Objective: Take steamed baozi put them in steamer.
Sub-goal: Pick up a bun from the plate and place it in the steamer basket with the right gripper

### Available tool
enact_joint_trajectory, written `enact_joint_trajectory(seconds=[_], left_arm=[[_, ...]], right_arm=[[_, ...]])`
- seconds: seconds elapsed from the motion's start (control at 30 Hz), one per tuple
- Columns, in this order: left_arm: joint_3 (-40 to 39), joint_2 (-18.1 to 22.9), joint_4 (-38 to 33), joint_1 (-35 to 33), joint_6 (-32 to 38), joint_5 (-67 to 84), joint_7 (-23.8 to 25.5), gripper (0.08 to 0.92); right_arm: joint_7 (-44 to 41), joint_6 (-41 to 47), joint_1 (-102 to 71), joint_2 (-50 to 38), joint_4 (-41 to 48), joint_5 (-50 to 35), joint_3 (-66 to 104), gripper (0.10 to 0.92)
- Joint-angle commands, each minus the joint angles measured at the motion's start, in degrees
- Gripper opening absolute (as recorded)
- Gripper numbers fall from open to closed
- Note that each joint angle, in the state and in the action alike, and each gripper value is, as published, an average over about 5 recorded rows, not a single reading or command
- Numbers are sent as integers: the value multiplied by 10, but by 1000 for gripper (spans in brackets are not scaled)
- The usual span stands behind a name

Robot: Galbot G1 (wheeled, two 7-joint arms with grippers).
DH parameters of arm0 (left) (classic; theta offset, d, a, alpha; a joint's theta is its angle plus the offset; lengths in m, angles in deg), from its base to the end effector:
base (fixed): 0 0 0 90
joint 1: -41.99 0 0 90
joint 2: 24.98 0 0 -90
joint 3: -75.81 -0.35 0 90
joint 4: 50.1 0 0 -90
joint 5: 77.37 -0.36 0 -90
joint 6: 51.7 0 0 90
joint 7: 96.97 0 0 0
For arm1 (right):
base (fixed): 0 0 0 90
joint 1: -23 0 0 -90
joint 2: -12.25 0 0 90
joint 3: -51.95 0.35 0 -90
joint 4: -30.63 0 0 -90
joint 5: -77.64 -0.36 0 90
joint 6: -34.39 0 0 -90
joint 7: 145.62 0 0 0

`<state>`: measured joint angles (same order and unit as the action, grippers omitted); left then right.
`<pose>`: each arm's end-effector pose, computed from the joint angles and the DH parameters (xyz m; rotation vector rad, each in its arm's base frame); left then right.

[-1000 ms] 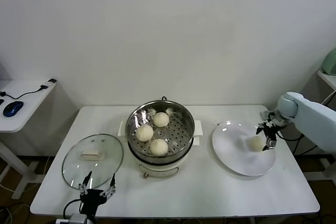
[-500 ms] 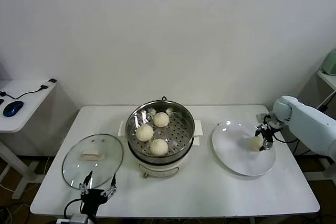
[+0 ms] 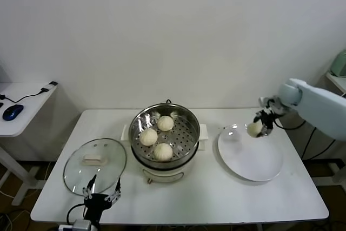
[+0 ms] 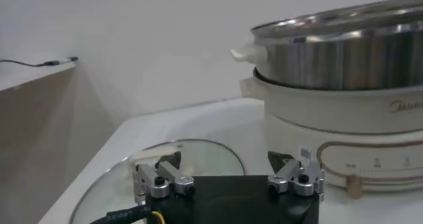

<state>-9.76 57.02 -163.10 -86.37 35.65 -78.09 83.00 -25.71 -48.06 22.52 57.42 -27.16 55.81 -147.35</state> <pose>0.1326 0.0545 -0.3648 -0.0028 -2.8230 -0.2464 0.5861 -0.1782 -0.1056 1.2180 -1.4717 1.2821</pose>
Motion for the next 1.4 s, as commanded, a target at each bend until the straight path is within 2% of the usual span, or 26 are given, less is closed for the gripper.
enact_joint_trajectory(seconds=[0.03, 0.27, 0.43, 0.83, 1.4], left_arm=[[2, 0, 3, 0, 0, -1, 0, 823], [-3, 0, -4, 1, -1, 1, 0, 823], [-8, 0, -8, 3, 0, 1, 0, 823], [-6, -1, -20, 1, -1, 6, 0, 823], [-4, -4, -16, 8, -3, 12, 2, 823]], right_arm=[[11, 64, 277, 20, -160, -235, -222, 679], [60, 120, 328, 97, -245, -352, -193, 677], [113, 159, 267, 153, -276, -378, -153, 676], [154, 196, 133, 235, -206, -306, -143, 679], [159, 195, 69, 243, -150, -247, -141, 679]])
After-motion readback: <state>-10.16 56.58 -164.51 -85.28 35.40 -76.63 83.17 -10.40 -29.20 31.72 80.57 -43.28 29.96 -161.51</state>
